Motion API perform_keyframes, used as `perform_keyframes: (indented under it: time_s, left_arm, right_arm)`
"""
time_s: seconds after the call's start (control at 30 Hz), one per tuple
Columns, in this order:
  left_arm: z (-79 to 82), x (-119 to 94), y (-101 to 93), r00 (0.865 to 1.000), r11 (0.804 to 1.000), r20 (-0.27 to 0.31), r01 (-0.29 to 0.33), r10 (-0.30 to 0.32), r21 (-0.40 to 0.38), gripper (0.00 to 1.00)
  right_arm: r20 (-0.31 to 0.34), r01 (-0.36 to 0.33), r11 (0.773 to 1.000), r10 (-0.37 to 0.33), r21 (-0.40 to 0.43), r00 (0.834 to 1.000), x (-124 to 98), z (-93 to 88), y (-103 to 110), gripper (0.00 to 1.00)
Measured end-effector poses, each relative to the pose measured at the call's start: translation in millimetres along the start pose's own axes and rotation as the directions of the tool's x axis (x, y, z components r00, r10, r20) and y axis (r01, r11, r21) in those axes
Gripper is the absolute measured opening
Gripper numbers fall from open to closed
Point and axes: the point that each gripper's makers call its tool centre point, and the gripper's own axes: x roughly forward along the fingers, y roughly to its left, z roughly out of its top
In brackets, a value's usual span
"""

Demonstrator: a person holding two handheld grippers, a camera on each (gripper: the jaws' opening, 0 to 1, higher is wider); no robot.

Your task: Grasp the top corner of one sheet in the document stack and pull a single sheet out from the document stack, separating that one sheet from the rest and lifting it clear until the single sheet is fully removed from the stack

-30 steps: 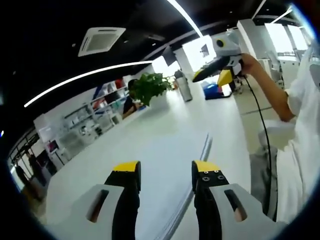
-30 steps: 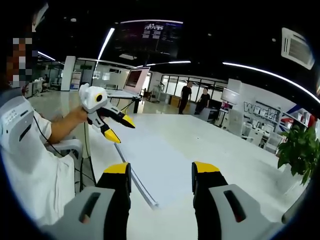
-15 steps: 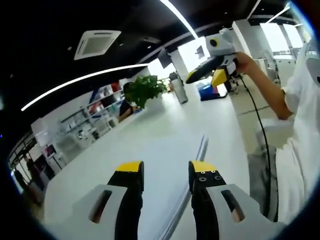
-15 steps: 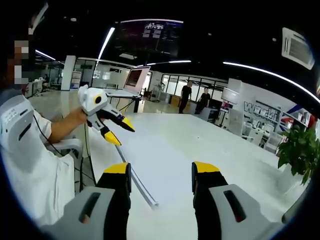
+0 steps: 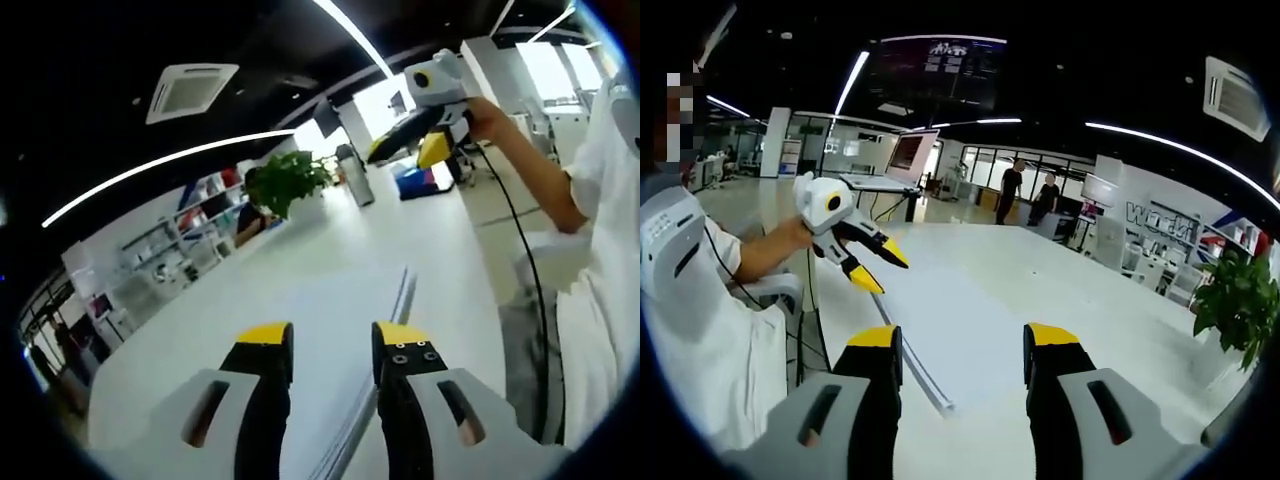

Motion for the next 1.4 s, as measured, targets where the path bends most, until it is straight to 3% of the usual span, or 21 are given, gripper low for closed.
perform_keyframes:
  time_s: [0.43, 0.8, 1.4]
  left_arm:
    - [-8.6, 13, -9.8, 0.999, 0.999, -0.033, 0.004, -0.003, 0.037, 0.32]
    - [-20.2, 25, -15.2, 0.996, 0.991, -0.077, -0.024, 0.034, 0.135, 0.30]
    - [-35.5, 34, -20.8, 0.992, 0.991, -0.122, -0.001, 0.017, 0.134, 0.27]
  right_arm:
    - [0.001, -0.002, 1.000, 0.002, -0.003, 1.000, 0, 1.0, 1, 0.48]
    - [0.000, 0.000, 1.000, 0.000, -0.002, 1.000, 0, 0.6, 0, 0.48]
    - [-0.004, -0.002, 1.000, 0.002, 0.000, 1.000, 1, -0.6, 0, 0.48]
